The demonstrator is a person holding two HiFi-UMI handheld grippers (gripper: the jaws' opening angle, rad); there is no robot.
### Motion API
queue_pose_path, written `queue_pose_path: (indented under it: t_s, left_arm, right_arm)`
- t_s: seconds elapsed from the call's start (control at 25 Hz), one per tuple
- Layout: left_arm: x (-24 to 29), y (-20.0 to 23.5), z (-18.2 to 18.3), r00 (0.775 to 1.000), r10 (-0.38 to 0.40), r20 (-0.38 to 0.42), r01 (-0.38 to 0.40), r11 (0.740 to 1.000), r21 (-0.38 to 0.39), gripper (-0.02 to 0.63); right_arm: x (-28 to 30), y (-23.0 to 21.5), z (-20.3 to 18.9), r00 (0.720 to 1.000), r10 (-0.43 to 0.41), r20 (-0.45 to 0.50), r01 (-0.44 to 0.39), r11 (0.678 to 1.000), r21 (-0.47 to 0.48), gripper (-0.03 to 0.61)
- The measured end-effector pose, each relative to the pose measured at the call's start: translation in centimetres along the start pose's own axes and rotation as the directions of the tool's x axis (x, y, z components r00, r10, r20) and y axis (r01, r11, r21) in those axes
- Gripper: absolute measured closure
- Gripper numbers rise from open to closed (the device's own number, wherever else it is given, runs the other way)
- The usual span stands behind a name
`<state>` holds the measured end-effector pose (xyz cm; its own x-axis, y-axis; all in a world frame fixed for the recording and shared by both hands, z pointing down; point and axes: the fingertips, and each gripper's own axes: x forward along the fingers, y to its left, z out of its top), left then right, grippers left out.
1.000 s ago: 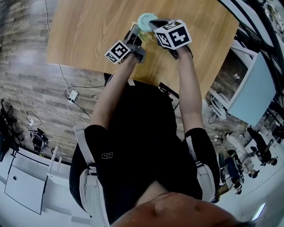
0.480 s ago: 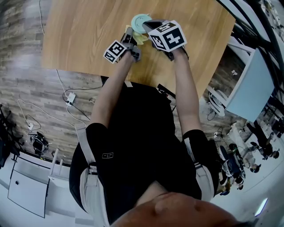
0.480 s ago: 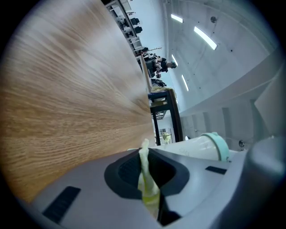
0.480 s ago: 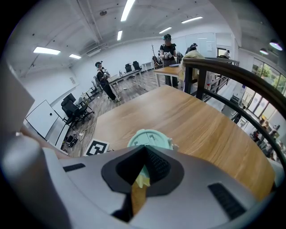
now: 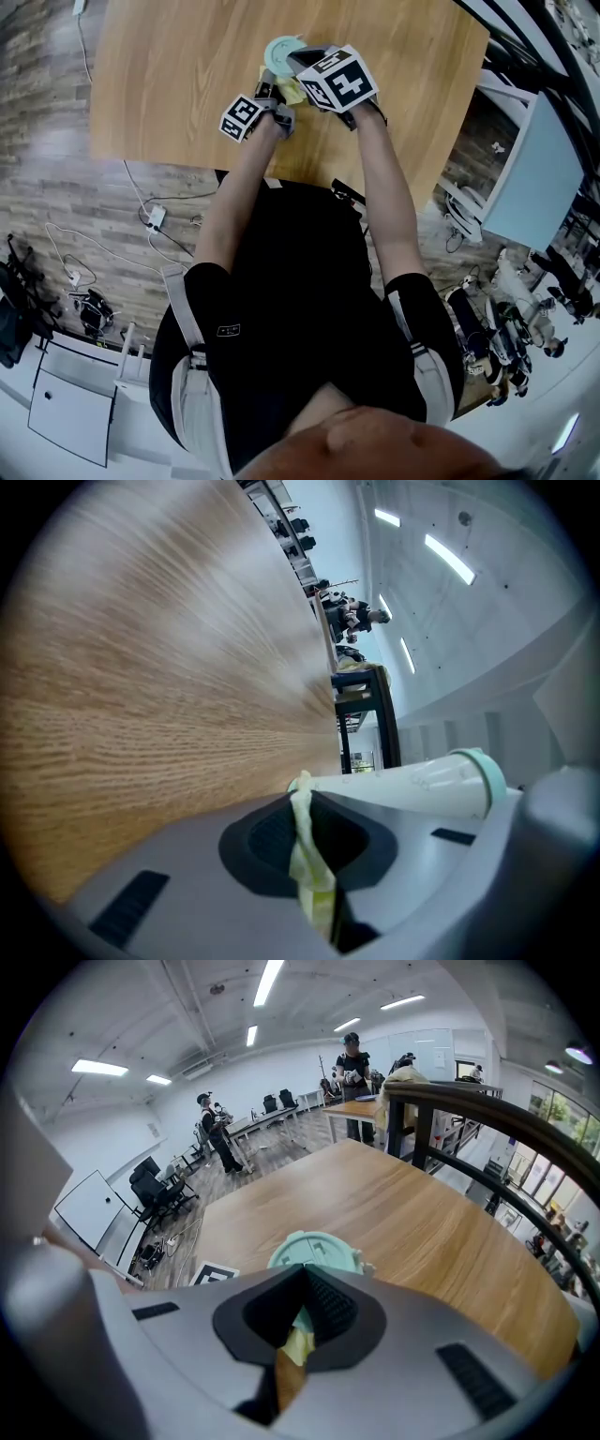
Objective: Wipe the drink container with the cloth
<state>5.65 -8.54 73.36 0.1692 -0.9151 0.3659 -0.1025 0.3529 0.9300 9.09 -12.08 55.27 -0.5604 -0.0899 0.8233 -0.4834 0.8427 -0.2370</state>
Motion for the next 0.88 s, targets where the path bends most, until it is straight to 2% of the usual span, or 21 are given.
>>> queue_pose_path:
  t_s: [0.28,0.64,0.88]
  left_arm:
    - [-1.1,-1.9,-1.8,0.999,-0.041,-0.035,0.038,0.997,-0.063,0.574]
    - [-2.1,-4.9,-2.0,0.995,-0.103,-0.004,0.102,0.989,-0.106,0.574]
    - [-3.9,-8.1,-1.4,0.984,-0.174,0.032,0.177,0.977,-0.120,0.574]
  right_arm:
    - [-0.1,0.0,0.1,1.000,-0.002,0.001,0.002,1.000,-0.008,0.548]
    - [0.1,-0.3,0.0,1.000,-0.002,0.010,0.002,1.000,-0.027,0.548]
    - [0.2,0.2,0.2,1.000,0.009,0.009,-0.009,1.000,-0.030,0.548]
